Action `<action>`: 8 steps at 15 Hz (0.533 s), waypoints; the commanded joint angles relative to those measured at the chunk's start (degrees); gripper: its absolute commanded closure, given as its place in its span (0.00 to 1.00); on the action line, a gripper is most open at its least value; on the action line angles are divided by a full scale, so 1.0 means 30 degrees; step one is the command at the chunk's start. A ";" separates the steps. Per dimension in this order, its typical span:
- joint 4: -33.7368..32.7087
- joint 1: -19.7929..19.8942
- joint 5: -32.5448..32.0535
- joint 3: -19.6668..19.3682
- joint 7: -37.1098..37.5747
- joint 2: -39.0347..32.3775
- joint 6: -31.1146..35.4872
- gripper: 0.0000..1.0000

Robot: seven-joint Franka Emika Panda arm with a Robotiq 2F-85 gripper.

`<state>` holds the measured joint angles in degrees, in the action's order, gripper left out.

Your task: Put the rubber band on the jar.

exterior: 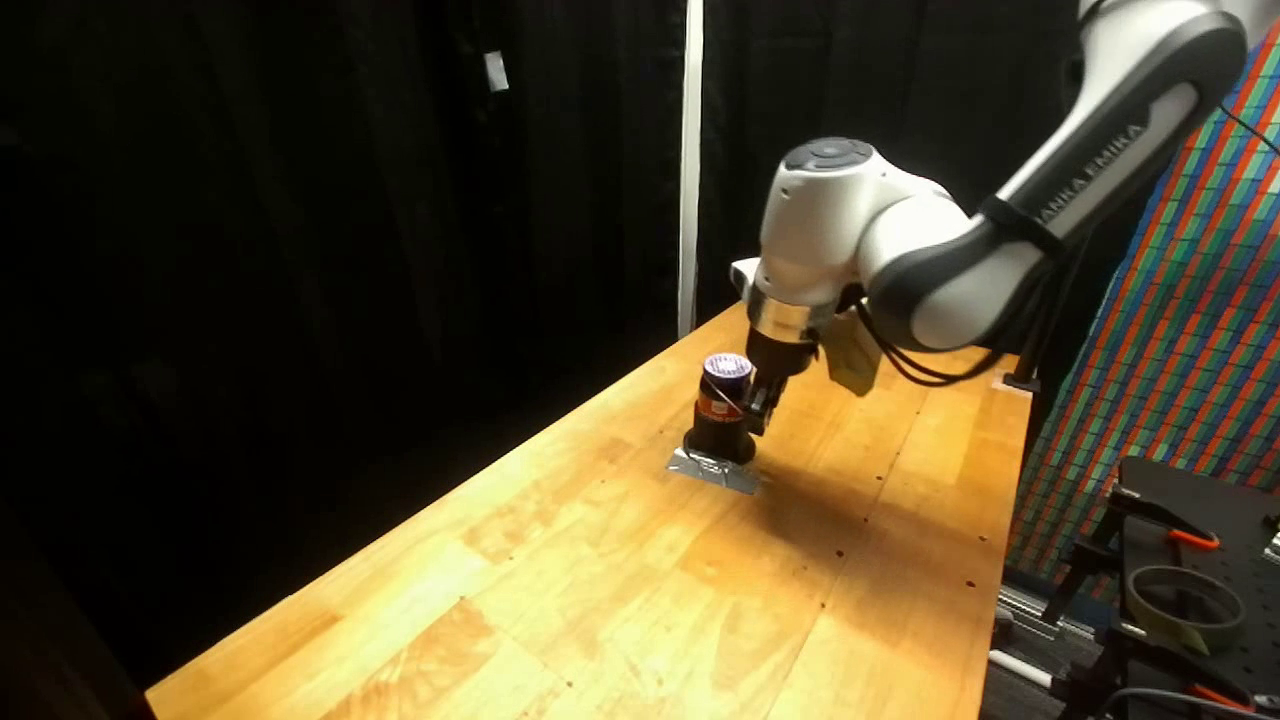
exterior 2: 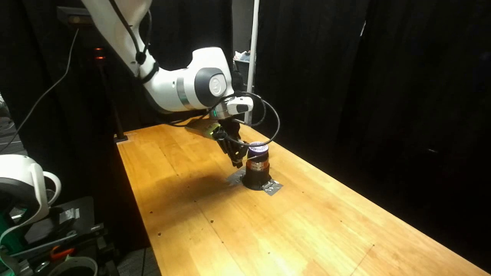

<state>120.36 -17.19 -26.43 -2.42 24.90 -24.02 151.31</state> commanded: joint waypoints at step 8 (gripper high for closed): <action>0.4401 -1.2660 -1.4487 -1.4787 1.6011 0.1647 0.7771 0.83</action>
<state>132.49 -45.78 -61.49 -36.94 61.66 -18.41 170.39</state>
